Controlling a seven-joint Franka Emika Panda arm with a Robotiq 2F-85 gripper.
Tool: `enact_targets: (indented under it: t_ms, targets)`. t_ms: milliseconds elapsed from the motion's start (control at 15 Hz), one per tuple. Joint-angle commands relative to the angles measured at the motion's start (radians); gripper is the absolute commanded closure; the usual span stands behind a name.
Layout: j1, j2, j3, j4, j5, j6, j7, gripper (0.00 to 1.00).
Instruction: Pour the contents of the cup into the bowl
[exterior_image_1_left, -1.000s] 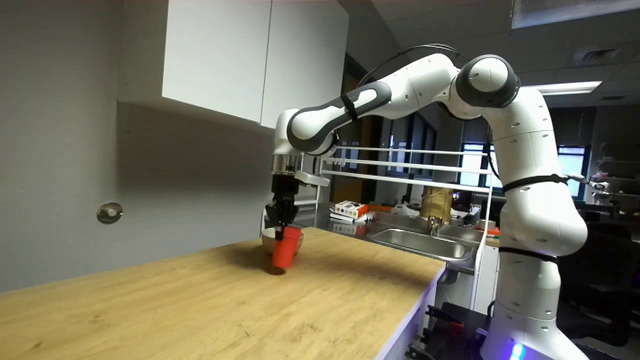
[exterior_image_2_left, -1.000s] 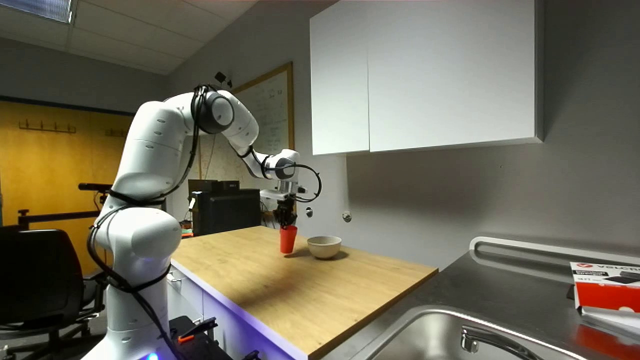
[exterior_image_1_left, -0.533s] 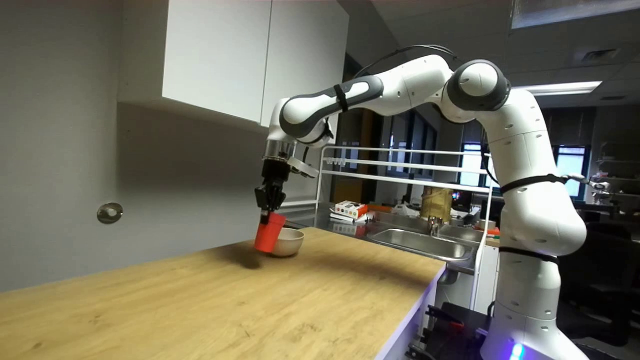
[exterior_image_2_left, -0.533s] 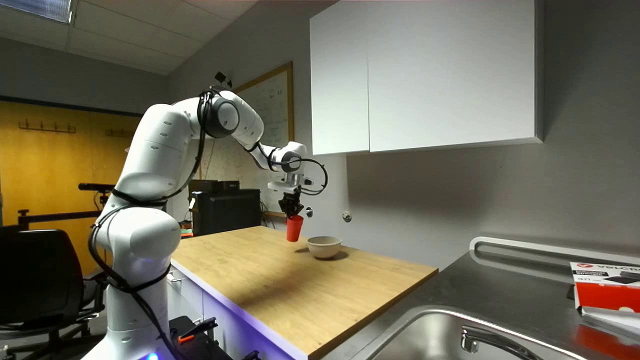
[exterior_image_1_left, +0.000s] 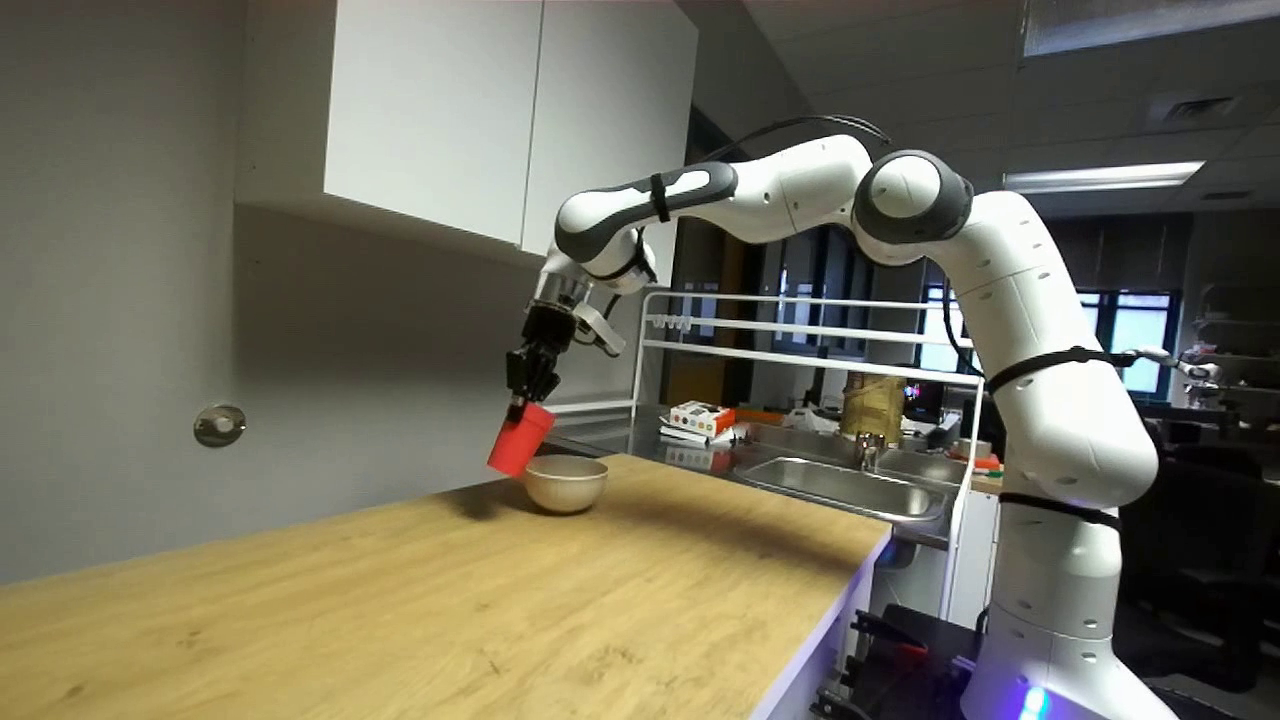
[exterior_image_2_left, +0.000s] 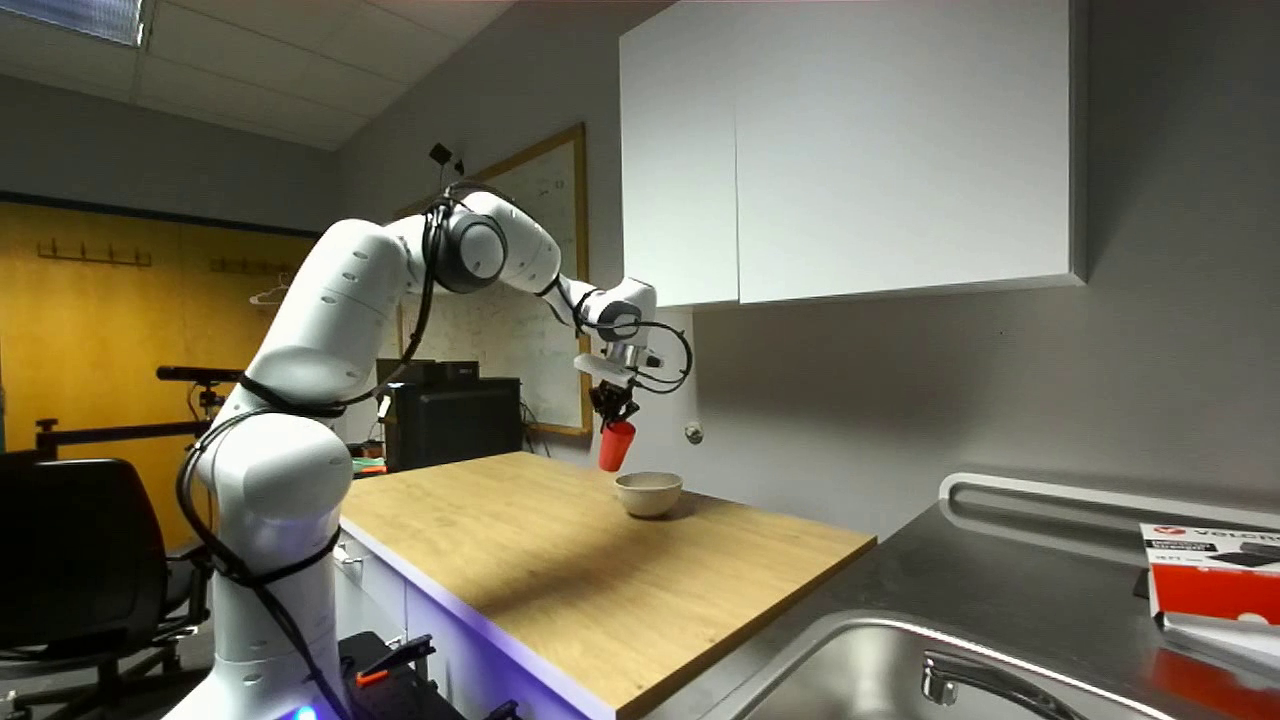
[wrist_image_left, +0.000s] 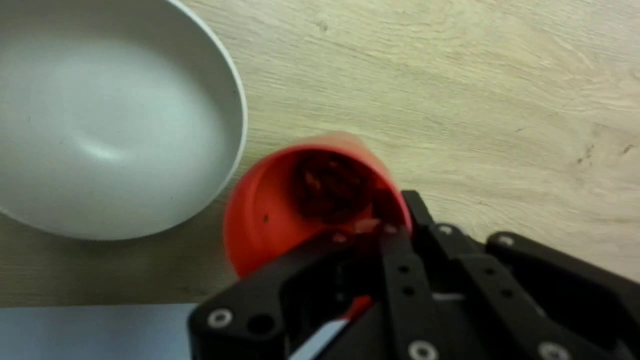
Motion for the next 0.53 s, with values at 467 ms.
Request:
enact_targets:
  t_ms: [467]
  targets:
    - [-0.200, 0.038, 0.015, 0.084, 0.412, -0.095, -0.257, 0.96]
